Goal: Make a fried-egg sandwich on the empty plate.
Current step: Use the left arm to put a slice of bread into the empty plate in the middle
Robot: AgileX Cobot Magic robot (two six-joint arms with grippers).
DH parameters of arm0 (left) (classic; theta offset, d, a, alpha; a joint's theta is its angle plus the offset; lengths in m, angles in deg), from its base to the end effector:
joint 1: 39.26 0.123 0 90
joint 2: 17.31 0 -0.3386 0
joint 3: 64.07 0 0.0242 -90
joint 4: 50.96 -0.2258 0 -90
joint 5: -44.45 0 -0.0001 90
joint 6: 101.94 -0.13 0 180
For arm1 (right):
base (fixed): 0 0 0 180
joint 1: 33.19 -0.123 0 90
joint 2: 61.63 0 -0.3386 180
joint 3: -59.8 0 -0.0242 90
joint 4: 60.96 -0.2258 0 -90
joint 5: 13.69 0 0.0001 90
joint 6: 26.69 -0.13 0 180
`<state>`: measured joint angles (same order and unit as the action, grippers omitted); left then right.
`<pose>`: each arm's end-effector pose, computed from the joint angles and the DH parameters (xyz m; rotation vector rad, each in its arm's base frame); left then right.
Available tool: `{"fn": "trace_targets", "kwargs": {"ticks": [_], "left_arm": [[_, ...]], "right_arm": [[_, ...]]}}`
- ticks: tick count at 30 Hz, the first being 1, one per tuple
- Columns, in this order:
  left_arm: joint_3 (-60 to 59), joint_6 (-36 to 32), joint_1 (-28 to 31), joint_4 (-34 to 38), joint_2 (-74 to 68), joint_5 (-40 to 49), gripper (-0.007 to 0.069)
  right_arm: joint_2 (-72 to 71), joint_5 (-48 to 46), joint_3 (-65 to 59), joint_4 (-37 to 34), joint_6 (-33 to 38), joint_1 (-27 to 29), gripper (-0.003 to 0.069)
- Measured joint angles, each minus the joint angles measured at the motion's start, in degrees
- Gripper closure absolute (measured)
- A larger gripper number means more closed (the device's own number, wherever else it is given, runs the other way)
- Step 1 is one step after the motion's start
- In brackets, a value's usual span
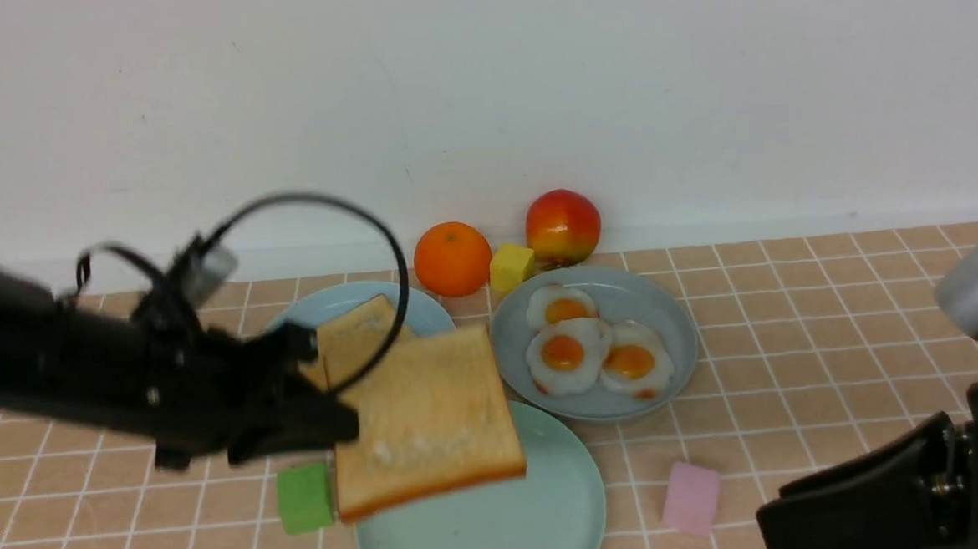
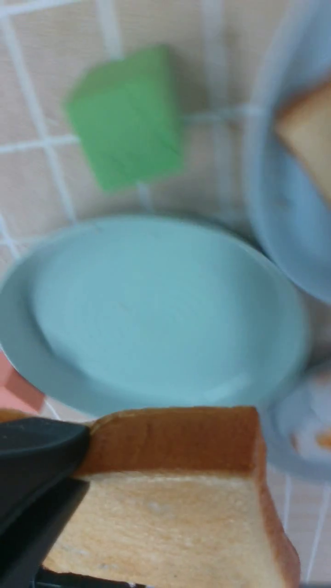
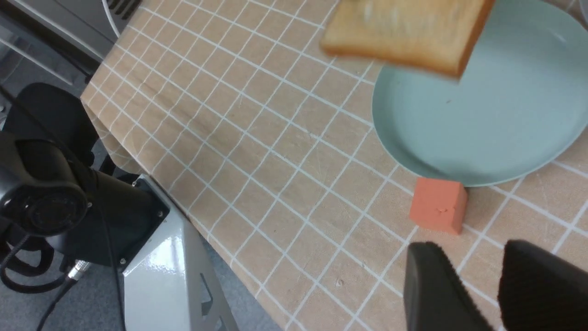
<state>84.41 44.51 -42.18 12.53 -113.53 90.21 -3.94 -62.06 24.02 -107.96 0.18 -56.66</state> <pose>0.2717 -0.0974 0.2522 -0.1783 2.6249 -1.0630 0.0891 0.1162 0.3482 -0.6079 2.2430 0.9485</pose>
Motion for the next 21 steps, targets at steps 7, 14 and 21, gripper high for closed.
{"fn": "trace_targets", "kwargs": {"ticks": [7,14,21], "left_arm": [[-4.97,-12.6,0.0,10.23,-2.45,-1.0,0.0619],[-5.03,-19.71,0.0,16.71,-6.58,-2.13,0.0586],[-5.03,-21.26,0.0,17.98,-9.65,-2.47,0.0457]], "right_arm": [[0.0,2.43,0.0,0.0,0.0,0.0,0.0419],[0.0,2.95,0.0,0.02,0.0,0.0,0.0419],[0.0,3.06,0.0,0.02,0.0,0.0,0.0419]]}}
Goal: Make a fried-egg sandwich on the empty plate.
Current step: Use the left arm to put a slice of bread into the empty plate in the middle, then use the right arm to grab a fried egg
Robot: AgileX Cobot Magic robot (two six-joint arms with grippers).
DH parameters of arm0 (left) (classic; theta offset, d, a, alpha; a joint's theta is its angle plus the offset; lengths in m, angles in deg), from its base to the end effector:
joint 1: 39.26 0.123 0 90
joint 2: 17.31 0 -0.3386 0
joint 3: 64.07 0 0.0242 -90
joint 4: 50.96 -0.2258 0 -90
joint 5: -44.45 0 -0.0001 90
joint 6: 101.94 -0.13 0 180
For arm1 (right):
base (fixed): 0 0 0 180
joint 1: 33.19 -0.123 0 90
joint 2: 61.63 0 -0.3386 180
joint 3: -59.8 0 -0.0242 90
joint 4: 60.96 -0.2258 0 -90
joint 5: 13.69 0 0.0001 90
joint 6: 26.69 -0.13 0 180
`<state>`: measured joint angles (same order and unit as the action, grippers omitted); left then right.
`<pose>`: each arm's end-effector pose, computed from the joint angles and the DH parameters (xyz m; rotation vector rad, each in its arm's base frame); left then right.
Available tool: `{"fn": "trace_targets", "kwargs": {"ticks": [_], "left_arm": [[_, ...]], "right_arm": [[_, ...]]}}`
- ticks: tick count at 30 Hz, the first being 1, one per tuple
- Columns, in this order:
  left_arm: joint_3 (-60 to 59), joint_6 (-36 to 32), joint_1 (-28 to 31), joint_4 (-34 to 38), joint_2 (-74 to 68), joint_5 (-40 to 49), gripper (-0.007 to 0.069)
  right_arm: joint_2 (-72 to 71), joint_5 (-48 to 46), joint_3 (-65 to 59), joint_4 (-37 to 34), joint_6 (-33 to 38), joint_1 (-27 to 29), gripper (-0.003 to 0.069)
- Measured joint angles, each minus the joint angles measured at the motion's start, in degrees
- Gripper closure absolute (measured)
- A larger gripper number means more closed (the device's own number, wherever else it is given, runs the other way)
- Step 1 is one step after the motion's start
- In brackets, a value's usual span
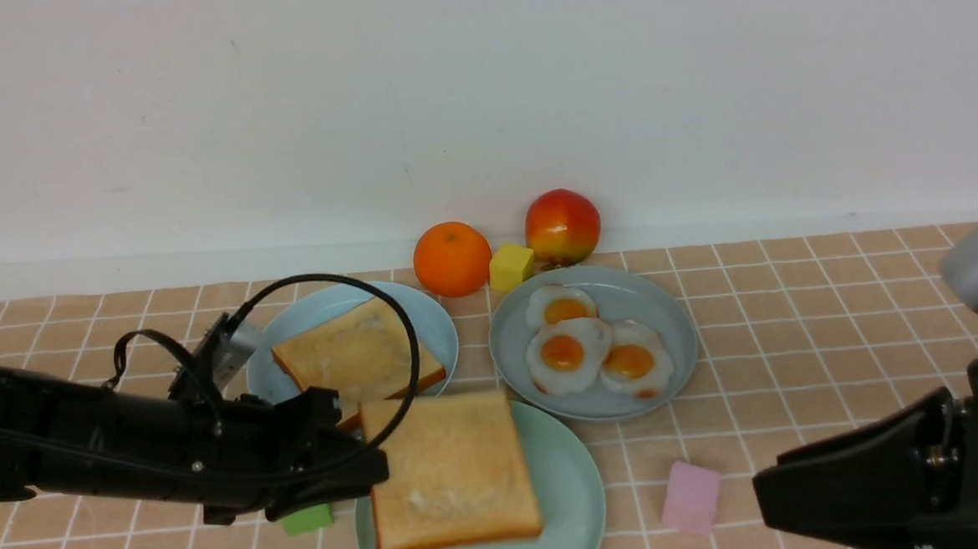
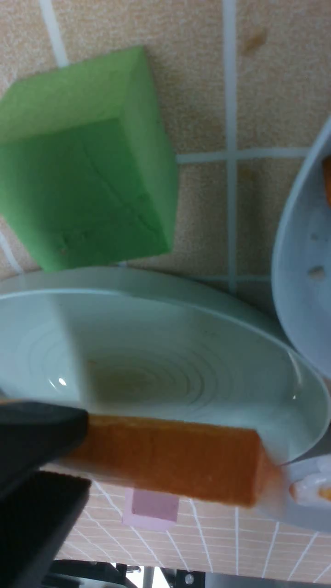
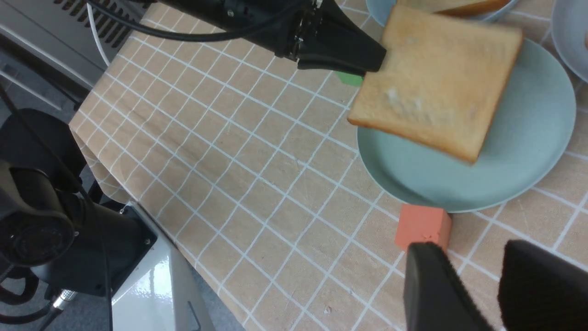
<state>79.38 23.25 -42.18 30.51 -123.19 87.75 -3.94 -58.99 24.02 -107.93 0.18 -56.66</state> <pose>0.2918 -0.1032 0.2015 -0.2000 2.5914 -1.1403 0.0953 0.1151 0.3511 -0.5690 2.2091 0.9245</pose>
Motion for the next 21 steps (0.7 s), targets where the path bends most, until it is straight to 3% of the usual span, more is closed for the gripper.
{"fn": "trace_targets", "kwargs": {"ticks": [7,11,15,21], "left_arm": [[0.94,0.05,0.0,-0.34,-0.04,0.0,0.0246],[4.84,3.05,0.0,-4.34,-0.04,0.82,0.0179],[10.43,8.11,0.05,-10.14,-0.04,5.55,0.0165],[27.97,18.7,0.05,-23.19,0.02,22.37,0.0183]], "right_arm": [[0.0,0.0,0.0,0.0,0.0,0.0,0.0419],[0.0,0.0,0.0,0.0,0.0,0.0,0.0419],[0.0,0.0,0.0,0.53,0.0,0.0,0.0419],[0.44,0.97,0.14,5.19,-2.85,0.0,0.0393]]}}
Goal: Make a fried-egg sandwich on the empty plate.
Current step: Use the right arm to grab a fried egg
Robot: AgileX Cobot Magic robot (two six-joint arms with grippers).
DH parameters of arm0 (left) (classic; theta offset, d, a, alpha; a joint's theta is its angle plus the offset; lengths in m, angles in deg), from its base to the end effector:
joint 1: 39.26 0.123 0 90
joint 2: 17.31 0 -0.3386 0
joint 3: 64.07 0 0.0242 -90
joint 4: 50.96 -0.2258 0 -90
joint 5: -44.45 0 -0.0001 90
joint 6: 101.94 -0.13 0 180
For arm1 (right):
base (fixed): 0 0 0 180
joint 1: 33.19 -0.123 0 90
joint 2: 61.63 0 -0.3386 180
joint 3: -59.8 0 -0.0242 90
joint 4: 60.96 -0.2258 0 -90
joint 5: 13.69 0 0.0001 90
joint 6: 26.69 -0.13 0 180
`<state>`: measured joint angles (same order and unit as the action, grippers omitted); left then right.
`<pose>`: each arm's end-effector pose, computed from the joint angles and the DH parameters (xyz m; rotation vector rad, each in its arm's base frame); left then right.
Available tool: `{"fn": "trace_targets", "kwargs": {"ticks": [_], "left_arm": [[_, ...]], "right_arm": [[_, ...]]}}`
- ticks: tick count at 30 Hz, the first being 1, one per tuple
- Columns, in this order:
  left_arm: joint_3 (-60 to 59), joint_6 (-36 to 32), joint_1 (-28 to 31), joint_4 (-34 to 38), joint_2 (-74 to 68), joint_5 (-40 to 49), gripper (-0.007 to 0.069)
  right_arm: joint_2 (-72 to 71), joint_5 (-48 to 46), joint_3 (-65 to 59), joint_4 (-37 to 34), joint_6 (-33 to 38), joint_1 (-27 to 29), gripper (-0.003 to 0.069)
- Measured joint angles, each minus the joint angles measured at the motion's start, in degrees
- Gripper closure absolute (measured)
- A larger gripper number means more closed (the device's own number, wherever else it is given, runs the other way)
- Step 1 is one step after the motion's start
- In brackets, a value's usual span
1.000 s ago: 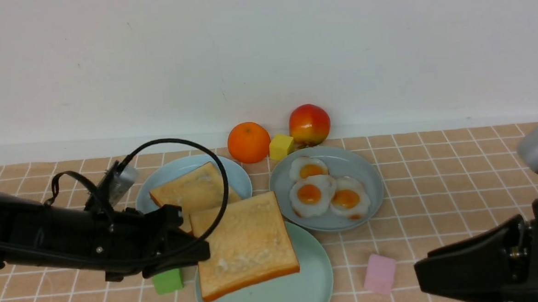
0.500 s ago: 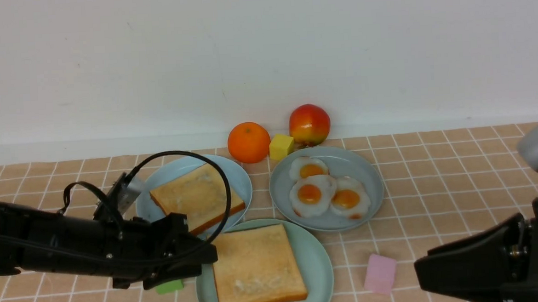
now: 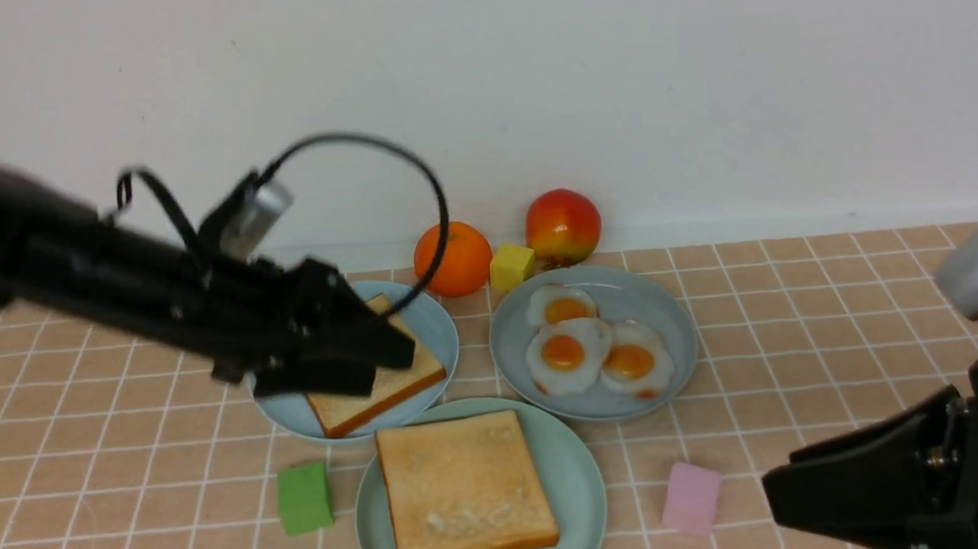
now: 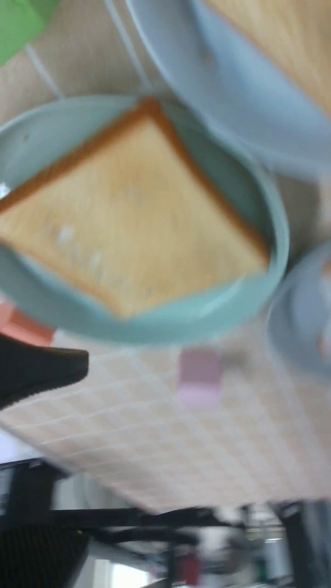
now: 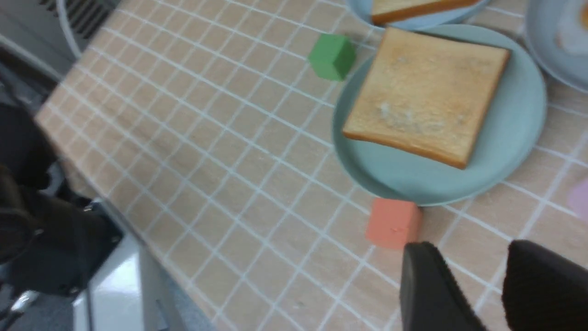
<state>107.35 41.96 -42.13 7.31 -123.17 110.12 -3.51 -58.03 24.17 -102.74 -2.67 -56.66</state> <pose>0.3255 -0.1172 0.2985 0.2966 2.5933 -1.2381 0.1009 0.1099 0.3462 -0.5605 2.2395 0.8407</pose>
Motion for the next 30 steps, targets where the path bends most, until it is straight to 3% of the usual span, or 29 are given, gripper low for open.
{"fn": "trace_targets", "kwargs": {"ticks": [4,7,13,22,26,30], "left_arm": [[6.62,7.1,0.0,-6.55,3.06,1.74,0.0232],[6.42,8.82,0.0,-8.94,8.0,2.48,0.0274],[-3.39,9.48,-0.06,-15.56,27.29,-1.73,0.0391],[-23.52,2.55,-0.06,-18.67,54.68,-16.22,0.0552],[-28.37,2.15,-0.06,-18.53,57.62,-16.22,0.0638],[-30.03,2.01,-0.06,-18.45,56.5,-16.74,0.0638]], "right_arm": [[3.55,0.48,3.1,7.13,-8.12,0.0,0.0339],[7.05,0.42,5.97,11.02,-12.67,0.0,0.0302],[20.76,-0.17,16.82,18.32,-19.55,0.0,0.026],[42.52,-4.92,36.09,16.94,-22.46,4.95,0.0259],[51.44,-6.52,42.82,13.01,-22.5,7.61,0.0259],[59.69,-6.55,49.02,8.66,-20.87,8.97,0.0264]]}}
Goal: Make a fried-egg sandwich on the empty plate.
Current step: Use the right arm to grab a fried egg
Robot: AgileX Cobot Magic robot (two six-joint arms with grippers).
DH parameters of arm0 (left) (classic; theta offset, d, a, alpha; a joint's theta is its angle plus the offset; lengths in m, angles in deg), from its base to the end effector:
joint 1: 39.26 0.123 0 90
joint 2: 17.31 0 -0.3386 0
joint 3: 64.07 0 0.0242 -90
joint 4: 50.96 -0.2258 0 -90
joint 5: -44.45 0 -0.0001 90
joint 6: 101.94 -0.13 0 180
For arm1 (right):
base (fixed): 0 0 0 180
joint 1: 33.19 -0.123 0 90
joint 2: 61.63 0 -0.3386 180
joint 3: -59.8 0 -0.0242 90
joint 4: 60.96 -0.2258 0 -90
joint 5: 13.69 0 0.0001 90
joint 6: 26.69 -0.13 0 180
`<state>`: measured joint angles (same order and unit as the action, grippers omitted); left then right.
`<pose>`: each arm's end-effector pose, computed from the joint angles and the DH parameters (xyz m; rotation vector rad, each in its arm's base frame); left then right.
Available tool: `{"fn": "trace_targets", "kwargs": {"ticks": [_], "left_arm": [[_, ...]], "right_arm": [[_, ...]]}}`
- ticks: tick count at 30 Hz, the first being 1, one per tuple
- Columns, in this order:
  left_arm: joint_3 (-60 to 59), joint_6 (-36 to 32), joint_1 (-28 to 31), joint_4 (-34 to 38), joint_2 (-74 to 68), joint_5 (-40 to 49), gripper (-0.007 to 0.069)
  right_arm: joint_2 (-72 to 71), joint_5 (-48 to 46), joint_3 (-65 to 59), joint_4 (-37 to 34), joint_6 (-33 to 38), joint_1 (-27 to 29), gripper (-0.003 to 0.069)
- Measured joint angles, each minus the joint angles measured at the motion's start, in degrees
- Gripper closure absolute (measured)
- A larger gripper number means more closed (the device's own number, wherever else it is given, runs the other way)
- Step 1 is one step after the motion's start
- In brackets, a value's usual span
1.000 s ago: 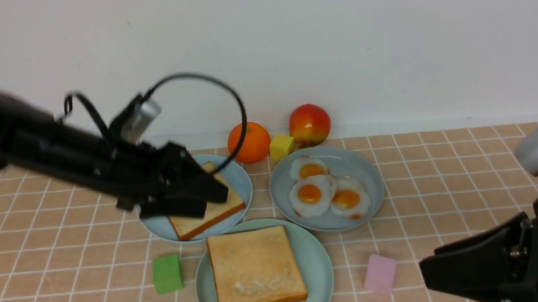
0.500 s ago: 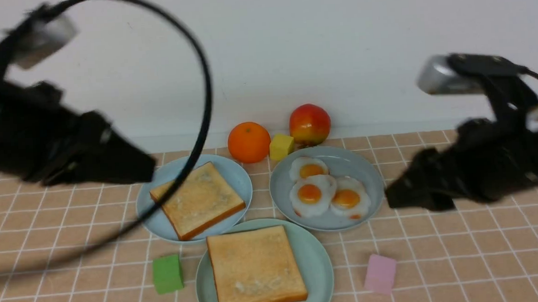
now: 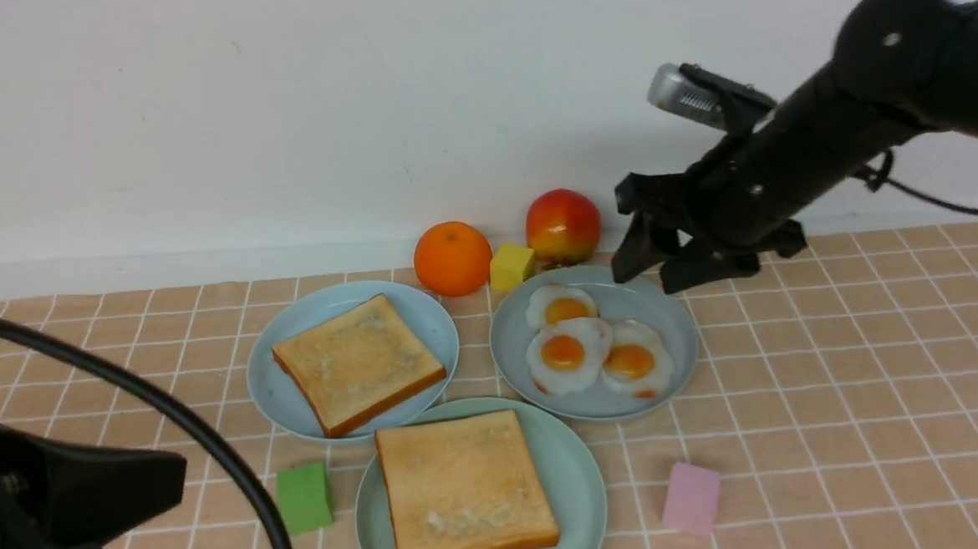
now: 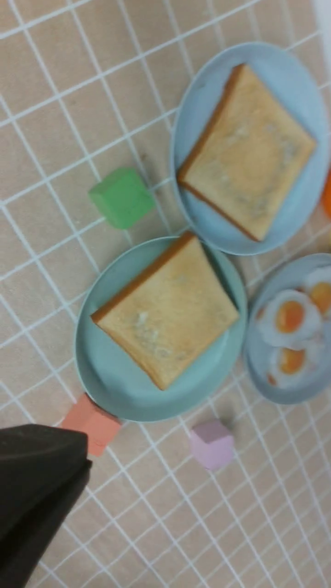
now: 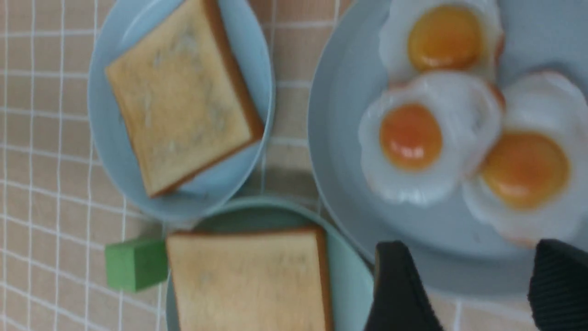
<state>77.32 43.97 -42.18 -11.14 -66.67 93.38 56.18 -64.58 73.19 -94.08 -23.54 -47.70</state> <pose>0.0889 -0.0674 0.3399 0.4254 2.1702 -0.5426 0.4131 0.1639 0.2874 -0.0478 2.6721 0.7734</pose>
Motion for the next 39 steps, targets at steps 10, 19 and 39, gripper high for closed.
{"fn": "trace_targets", "kwargs": {"ticks": [10,19,39], "left_arm": [[0.0,-6.33,0.0,2.91,-1.85,-1.62,0.0638],[0.0,-9.09,-5.48,5.07,-3.78,-1.68,0.0638],[0.0,-8.91,-9.03,3.32,-8.19,-2.29,0.0638]], "right_arm": [[13.76,-4.92,13.02,6.01,0.53,0.0,0.0316],[20.16,-5.36,17.06,5.68,-4.14,0.07,0.0319],[22.36,-4.34,17.58,2.2,-4.27,0.18,0.0442]]}}
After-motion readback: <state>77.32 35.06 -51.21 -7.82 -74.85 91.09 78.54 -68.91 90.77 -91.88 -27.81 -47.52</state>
